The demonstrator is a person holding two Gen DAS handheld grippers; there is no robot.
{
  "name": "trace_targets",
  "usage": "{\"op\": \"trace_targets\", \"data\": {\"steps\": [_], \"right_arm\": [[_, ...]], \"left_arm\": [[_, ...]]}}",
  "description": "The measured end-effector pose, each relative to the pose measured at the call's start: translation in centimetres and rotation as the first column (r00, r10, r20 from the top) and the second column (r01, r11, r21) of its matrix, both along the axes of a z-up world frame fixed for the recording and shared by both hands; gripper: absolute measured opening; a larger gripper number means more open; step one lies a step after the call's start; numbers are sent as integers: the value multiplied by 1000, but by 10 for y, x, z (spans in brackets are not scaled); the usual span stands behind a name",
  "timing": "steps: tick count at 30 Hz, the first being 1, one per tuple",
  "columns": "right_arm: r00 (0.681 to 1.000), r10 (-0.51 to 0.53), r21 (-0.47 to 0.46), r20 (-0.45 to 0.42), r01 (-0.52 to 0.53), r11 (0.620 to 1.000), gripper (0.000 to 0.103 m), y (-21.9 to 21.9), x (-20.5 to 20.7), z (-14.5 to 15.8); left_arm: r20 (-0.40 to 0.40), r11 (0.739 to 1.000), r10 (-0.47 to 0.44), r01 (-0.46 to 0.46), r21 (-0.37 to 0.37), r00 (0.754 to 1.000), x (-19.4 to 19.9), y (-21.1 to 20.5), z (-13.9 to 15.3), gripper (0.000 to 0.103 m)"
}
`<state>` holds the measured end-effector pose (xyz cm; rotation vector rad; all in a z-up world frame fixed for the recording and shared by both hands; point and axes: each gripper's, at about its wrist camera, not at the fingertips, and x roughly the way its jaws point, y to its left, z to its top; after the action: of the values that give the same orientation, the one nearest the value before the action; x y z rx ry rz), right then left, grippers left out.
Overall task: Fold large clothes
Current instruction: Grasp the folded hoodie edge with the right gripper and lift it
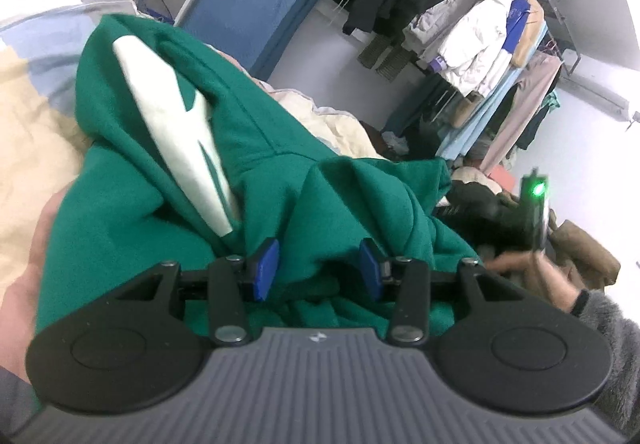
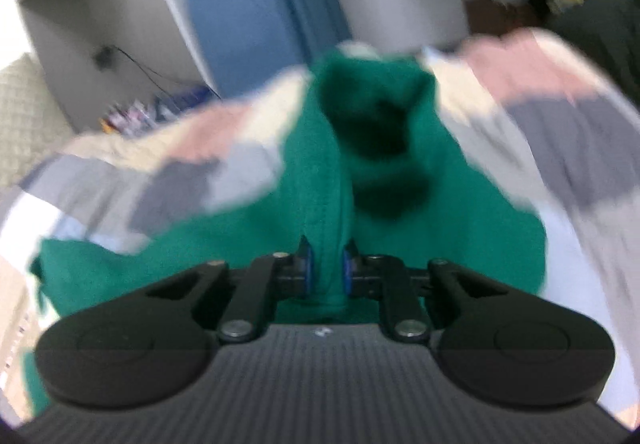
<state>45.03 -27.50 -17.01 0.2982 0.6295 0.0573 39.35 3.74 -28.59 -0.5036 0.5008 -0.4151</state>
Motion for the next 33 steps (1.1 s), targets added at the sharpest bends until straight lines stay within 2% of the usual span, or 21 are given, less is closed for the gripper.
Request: {"op": "trace_targets", "data": {"steps": [3,5,8,10,12,14,17,19,21,24,29,31,33], "right_arm": [[1000,0,-13,12,1,1000,18,-1,-1,-16],[999,4,-20,41,-3,1000,18,2,-5,-14],[997,-10,10,78,9,1000,27,1,-22,-7],[995,10,-13,95,-9,1000,29,6,-32,5],[992,22,-30,125,-18,999,41,13,-46,21],[985,50,7,164,-52,999,69,17,-63,35],[970,122,51,209,-135,990,70,31,-84,48],[955,225,66,194,-242,968,70,48,-85,48],[936,315,49,160,-326,944,68,68,-81,41],[905,420,-56,71,-416,907,68,98,-74,22],[892,451,-122,18,-446,887,19,104,-89,28],[886,462,-87,31,-458,884,16,97,-99,37],[870,492,-108,41,-485,868,15,97,-118,43]], "left_arm": [[-1,999,9,-9,41,1000,-1,-4,-2,50],[-3,998,13,-13,62,1000,-2,-7,-2,50],[-5,996,24,-24,85,1000,-3,-10,0,50],[-7,996,29,-29,88,1000,-5,-12,3,50],[-3,995,34,-33,97,999,-8,-14,5,50],[1,994,40,-40,100,999,-10,-14,9,51],[3,994,53,-53,93,999,-12,-11,10,52],[12,996,55,-56,76,998,-14,-6,12,55],[18,996,59,-60,60,998,-17,-1,14,56],[23,997,72,-73,28,997,-19,5,16,56],[53,995,93,-91,-29,994,-24,18,30,56],[69,995,89,-85,-53,994,-29,21,37,56],[86,994,84,-78,-72,993,-34,21,44,56]]}}
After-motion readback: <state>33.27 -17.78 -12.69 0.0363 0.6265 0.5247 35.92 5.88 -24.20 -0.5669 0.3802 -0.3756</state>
